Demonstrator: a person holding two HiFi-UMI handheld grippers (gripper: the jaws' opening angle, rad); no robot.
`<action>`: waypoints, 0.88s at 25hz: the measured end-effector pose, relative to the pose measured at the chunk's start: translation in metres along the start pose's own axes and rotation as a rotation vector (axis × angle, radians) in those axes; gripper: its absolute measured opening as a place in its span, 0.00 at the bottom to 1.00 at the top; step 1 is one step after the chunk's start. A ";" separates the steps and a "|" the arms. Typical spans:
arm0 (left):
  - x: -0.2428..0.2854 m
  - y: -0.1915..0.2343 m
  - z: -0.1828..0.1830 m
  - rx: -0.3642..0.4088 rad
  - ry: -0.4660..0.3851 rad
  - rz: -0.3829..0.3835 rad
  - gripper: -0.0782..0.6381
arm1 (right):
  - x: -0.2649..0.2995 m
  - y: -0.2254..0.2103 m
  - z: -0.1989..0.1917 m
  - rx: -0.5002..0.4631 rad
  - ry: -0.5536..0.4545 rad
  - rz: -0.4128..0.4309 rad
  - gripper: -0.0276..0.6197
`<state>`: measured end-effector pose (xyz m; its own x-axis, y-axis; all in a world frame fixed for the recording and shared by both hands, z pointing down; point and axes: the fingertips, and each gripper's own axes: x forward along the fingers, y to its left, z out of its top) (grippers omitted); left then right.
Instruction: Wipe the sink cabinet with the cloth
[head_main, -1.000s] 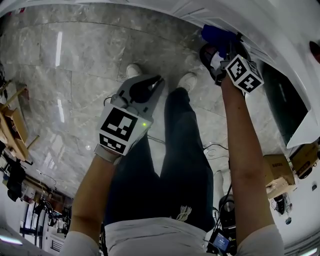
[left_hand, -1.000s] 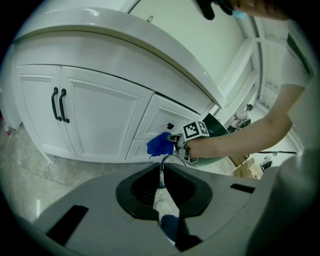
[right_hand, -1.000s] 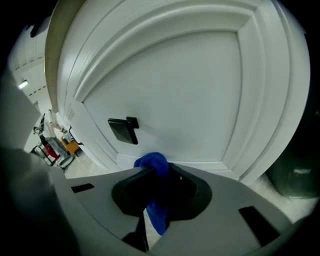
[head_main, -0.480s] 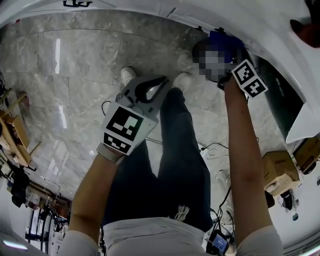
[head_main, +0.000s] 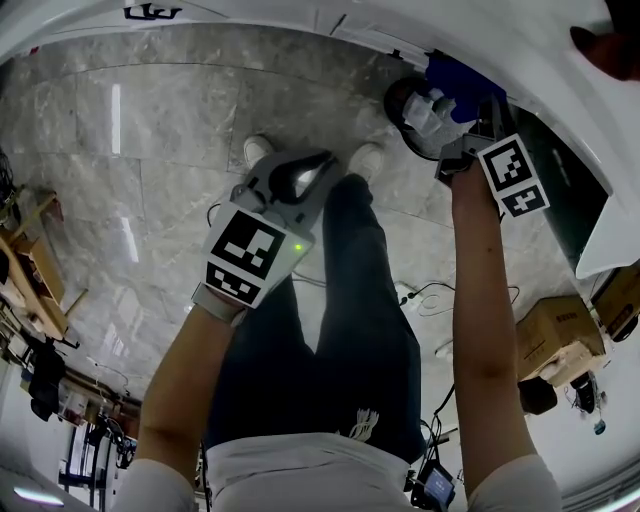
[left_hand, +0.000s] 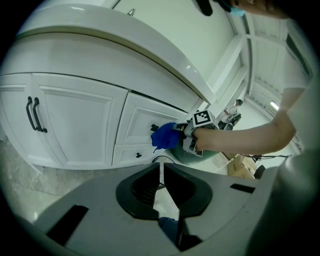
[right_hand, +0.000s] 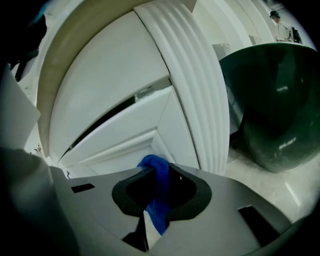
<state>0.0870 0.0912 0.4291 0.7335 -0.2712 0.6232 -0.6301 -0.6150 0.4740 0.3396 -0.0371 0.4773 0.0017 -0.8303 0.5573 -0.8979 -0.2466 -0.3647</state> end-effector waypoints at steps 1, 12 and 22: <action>-0.002 0.001 0.000 -0.001 -0.001 -0.001 0.12 | -0.002 0.007 0.004 -0.011 -0.013 0.009 0.13; -0.016 0.013 -0.010 -0.016 -0.006 0.006 0.12 | 0.008 0.074 -0.008 -0.252 0.041 0.141 0.13; -0.019 0.019 -0.016 -0.035 -0.019 0.020 0.12 | 0.015 0.067 -0.013 -0.209 0.045 0.126 0.13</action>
<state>0.0572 0.0960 0.4364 0.7251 -0.2977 0.6211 -0.6532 -0.5829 0.4832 0.2741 -0.0597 0.4711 -0.1313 -0.8236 0.5518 -0.9614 -0.0299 -0.2734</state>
